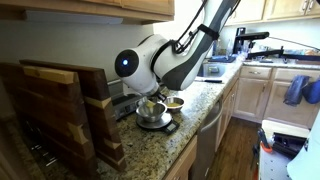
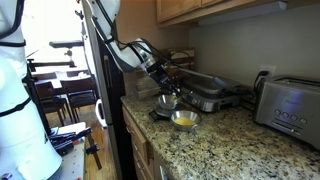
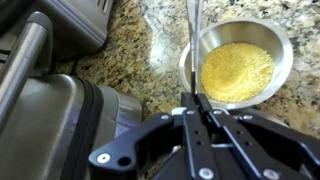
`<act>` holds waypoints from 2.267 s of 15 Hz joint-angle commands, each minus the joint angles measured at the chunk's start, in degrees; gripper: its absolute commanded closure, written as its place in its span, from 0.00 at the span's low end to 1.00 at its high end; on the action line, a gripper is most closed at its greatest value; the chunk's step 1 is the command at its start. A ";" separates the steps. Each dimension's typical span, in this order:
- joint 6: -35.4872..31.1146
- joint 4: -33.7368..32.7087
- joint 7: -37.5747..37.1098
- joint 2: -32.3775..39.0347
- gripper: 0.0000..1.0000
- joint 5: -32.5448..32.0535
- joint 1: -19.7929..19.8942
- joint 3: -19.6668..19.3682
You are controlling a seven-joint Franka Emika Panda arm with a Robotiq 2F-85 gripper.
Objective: Pick up the spoon and scoop some of the contents from the silver bowl and put it in the other silver bowl.
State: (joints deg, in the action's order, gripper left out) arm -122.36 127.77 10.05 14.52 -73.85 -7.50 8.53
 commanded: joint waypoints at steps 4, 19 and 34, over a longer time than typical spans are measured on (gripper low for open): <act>-1.31 7.12 -15.74 -4.85 0.97 -12.67 -0.76 0.22; 2.01 15.54 -51.33 -9.90 0.97 -32.48 -0.68 2.39; -9.58 13.68 -36.57 -10.17 0.97 -13.43 1.94 0.87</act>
State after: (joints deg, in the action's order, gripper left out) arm -125.80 141.85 -37.71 7.40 -94.22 -7.15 10.51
